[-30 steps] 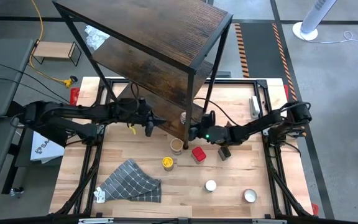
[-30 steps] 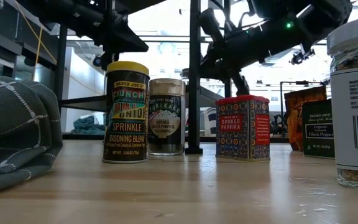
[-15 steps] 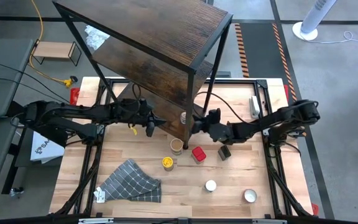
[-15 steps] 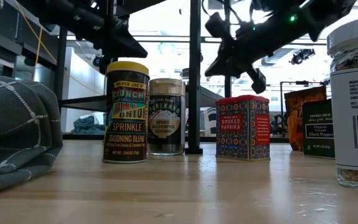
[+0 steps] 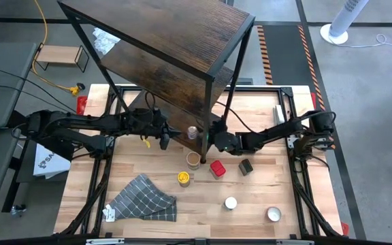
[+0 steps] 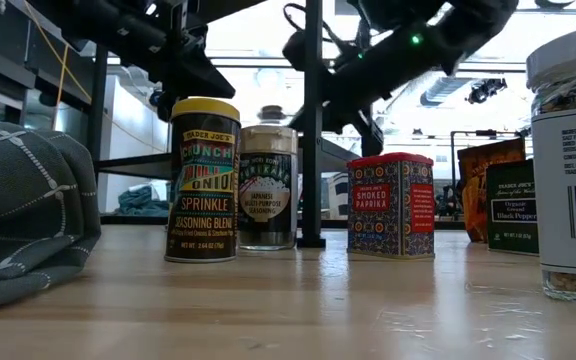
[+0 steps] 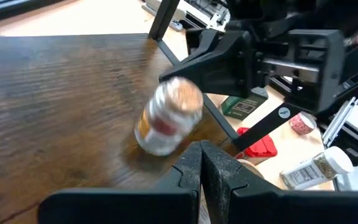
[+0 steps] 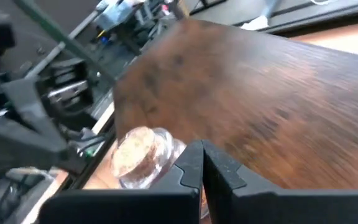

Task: Shelf spices
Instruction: Remove the brown seasoning bottle from the shelf

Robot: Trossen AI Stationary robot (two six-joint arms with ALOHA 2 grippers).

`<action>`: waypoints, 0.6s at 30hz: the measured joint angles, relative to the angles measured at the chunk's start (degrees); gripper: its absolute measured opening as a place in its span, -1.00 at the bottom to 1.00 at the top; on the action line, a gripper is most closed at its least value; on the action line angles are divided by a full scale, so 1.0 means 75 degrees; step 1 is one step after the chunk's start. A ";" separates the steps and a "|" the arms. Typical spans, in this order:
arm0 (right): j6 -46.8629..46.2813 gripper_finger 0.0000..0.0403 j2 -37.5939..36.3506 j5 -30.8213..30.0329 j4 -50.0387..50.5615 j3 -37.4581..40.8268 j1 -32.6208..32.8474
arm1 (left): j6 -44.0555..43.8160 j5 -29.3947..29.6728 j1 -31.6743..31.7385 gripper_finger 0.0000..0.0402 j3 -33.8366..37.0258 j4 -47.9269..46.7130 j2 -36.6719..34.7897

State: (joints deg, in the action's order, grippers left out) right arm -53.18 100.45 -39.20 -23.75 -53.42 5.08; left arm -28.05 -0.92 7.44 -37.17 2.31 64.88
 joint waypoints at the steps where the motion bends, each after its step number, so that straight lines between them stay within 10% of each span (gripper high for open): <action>1: 0.0228 -1.00 0.0000 0.0079 0.0009 -0.0080 -0.0005 | 0.0067 0.0013 0.0000 -1.00 0.0000 -0.0004 0.0000; 8: 0.0918 -1.00 -0.0934 -0.0005 0.1186 -0.0167 0.0126 | 0.0396 -0.0378 0.0006 -0.91 0.0002 -0.0221 0.0000; 18: 0.0980 -1.00 -0.2998 0.0000 0.4364 -0.0161 0.0688 | 0.1068 -0.1207 -0.0335 -0.13 -0.0125 0.0415 -0.0194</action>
State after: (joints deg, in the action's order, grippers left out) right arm -45.82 77.97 -39.20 8.99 -54.63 10.24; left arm -20.04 -9.97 4.93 -38.11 5.42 63.43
